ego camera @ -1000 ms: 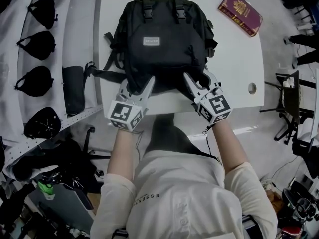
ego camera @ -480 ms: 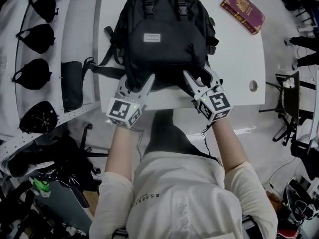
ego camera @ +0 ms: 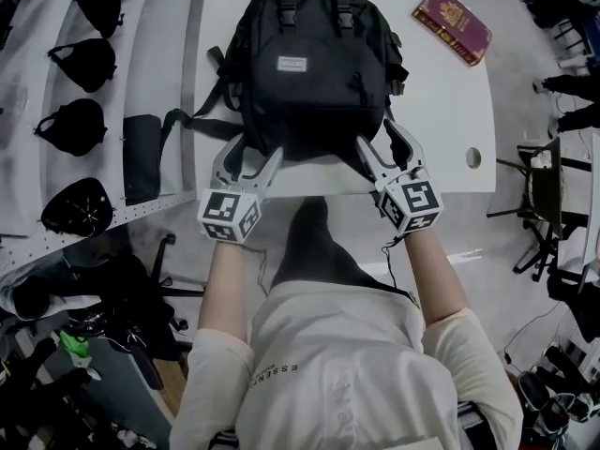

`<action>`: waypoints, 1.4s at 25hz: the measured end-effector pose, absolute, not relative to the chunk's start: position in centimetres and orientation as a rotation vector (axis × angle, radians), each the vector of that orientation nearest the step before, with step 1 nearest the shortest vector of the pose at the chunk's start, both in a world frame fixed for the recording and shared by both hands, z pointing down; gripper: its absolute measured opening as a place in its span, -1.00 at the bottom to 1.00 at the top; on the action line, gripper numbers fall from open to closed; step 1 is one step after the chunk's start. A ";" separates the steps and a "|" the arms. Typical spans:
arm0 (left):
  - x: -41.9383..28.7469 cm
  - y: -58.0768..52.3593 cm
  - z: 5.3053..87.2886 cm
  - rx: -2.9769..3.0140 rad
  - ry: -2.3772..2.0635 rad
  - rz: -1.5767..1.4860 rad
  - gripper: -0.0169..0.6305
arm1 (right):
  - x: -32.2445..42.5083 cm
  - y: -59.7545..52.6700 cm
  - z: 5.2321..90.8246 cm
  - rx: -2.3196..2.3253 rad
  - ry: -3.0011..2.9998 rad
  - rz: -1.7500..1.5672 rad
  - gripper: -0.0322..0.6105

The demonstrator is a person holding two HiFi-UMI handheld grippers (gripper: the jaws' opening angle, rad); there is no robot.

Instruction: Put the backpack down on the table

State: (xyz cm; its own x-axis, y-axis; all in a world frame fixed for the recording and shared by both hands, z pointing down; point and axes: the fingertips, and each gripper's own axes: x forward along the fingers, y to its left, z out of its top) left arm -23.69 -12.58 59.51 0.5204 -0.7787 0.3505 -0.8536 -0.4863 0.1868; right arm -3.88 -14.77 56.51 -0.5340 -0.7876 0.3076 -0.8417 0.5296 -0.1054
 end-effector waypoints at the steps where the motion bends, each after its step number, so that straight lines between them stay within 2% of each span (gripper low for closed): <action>1: -24.0 -12.3 58.9 2.435 -1.376 0.310 -0.09 | -4.0 -14.5 56.0 1.378 -2.549 0.336 -0.12; 9: -22.6 -10.6 52.1 2.576 -1.403 0.305 -0.11 | -5.6 -12.4 51.4 1.352 -2.597 0.252 -0.12; 12: -21.8 -9.9 50.0 2.605 -1.415 0.322 -0.20 | -6.4 -11.7 49.8 1.326 -2.637 0.250 -0.17; 14: -21.2 -9.4 48.6 2.649 -1.437 0.360 -0.42 | -6.4 -11.4 48.7 1.341 -2.663 0.251 -0.43; 16: -20.7 -8.8 46.9 2.694 -1.466 0.382 -0.82 | -6.4 -11.1 47.5 1.364 -2.685 0.242 -0.63; 17: -20.4 -8.5 46.1 2.706 -1.471 0.374 -0.94 | -6.5 -11.0 46.9 1.373 -2.695 0.233 -0.71; 22: -20.3 -8.1 44.1 2.733 -1.467 0.339 -0.94 | -6.8 -10.2 44.2 1.380 -2.741 0.153 -0.85; 35: -20.2 -6.9 38.9 2.869 -1.375 0.269 -0.94 | -6.6 -8.6 38.5 1.411 -2.759 -0.002 -0.86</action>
State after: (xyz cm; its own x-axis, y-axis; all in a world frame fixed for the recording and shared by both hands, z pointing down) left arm -20.22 -6.87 38.92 0.6151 -0.7778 0.1291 -0.7691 -0.6280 -0.1187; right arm -6.62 -8.57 38.45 -0.5848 -0.8103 0.0371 -0.8103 0.5857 0.0206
